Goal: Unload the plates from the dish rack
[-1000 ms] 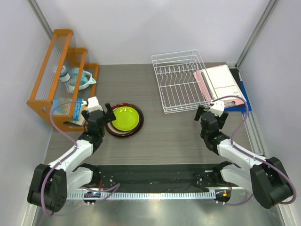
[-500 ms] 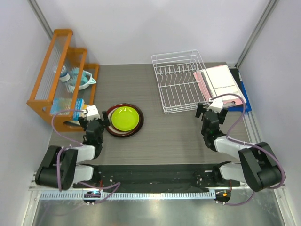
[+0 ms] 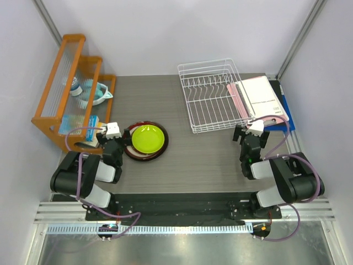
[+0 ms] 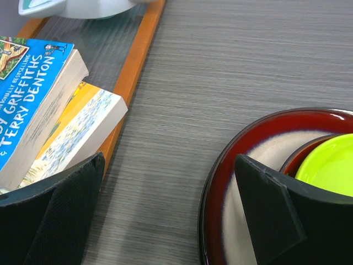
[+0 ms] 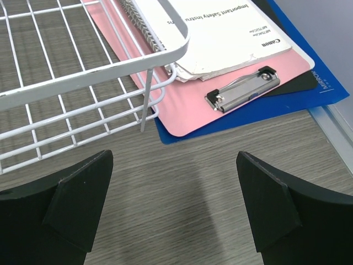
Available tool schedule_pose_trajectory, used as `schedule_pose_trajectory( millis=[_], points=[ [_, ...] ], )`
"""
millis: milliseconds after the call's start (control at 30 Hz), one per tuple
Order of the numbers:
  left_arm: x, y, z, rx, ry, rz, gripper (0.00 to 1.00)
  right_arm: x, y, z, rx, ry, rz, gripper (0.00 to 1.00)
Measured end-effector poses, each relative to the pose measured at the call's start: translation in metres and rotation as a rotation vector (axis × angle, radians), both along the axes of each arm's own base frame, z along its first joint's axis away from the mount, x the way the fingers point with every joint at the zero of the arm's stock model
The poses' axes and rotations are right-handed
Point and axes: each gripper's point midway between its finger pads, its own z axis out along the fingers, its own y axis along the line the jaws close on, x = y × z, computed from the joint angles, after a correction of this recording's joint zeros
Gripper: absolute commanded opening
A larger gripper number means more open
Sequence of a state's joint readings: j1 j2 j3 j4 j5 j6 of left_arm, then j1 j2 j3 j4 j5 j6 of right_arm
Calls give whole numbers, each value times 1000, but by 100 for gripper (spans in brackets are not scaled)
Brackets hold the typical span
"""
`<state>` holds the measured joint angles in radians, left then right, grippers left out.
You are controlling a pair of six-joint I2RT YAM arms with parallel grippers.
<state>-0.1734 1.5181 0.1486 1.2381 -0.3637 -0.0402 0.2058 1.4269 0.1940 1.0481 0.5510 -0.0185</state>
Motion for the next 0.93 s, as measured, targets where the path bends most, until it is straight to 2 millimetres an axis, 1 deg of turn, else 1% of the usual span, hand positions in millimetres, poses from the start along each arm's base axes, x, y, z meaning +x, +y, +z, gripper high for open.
schedule_pose_trajectory(
  millis=[133, 233, 433, 700, 767, 900, 933],
  points=[
    [1, 0, 2, -2, -7, 0, 99, 2, 2, -5, -9, 11, 16, 99],
    [1, 0, 2, -2, -8, 2, 99, 3, 2, -3, -7, 0, 12, 100],
    [1, 0, 2, -2, -8, 3, 99, -1, -13, -1, -7, -20, -85, 100],
    [4, 2, 7, -5, -22, 16, 99, 5, -20, 8, 0, -46, -151, 100],
    [6, 4, 9, -5, -26, 30, 100, 8, -22, 7, -2, -36, -173, 100],
    [10, 6, 11, -6, -28, 51, 99, 24, -23, 7, -15, -2, -211, 100],
    [10, 7, 12, -6, -28, 55, 99, 26, -24, 6, -18, 8, -216, 100]
  ],
)
